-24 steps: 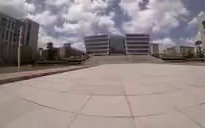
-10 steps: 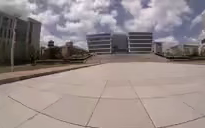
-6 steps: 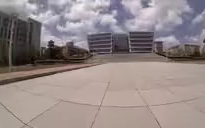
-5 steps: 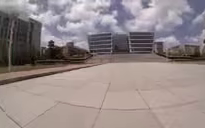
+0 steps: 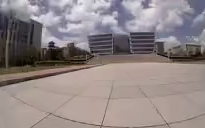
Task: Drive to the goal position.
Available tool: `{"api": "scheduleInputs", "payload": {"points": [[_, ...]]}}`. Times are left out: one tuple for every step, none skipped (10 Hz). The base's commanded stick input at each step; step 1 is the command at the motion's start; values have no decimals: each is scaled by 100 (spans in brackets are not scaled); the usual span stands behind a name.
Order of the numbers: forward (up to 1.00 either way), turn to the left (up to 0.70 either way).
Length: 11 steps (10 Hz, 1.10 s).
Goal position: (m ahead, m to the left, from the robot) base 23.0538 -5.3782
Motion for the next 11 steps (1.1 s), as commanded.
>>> {"api": "scheduleInputs", "payload": {"points": [[70, 0], [70, 0], [70, 0], [70, 0], [70, -2], [70, -13], [70, -30], [70, -30], [70, -30], [70, -3], [70, 0]]}}
